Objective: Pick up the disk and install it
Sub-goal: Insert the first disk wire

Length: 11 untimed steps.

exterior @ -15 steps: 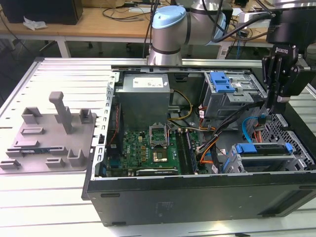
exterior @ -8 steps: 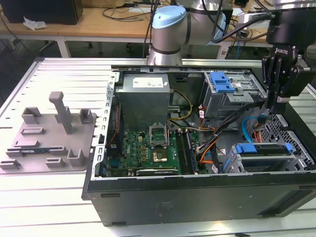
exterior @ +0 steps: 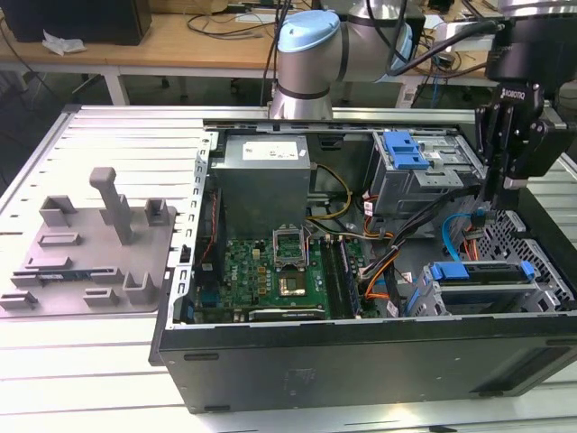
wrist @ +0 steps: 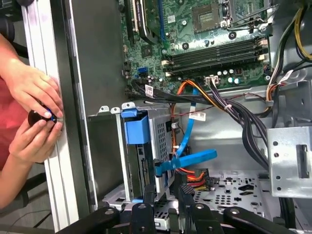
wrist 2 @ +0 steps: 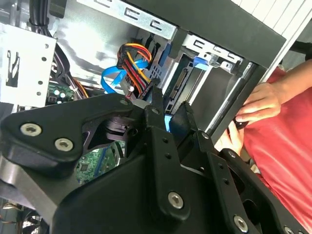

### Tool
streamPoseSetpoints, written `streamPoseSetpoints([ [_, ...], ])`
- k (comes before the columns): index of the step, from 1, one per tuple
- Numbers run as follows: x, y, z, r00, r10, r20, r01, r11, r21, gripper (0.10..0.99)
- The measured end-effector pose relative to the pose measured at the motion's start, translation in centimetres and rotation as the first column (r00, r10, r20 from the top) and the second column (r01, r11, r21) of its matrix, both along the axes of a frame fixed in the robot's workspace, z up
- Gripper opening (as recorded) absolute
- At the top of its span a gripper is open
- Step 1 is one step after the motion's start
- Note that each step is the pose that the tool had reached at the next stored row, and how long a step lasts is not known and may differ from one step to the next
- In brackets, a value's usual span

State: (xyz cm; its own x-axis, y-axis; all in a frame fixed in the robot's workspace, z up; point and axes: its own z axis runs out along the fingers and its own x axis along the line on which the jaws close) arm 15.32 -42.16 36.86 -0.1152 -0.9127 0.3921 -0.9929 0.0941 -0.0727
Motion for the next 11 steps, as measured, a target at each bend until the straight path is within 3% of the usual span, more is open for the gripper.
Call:
streamPoseSetpoints([
  [4,0.01,0.01,-0.58,1.0000,-0.001,0.0013,0.001,1.0000,-0.002,0.333],
  [11,0.00,0.08,-1.08,0.9989,-0.045,0.0127,0.045,0.9990,-0.008,0.333],
])
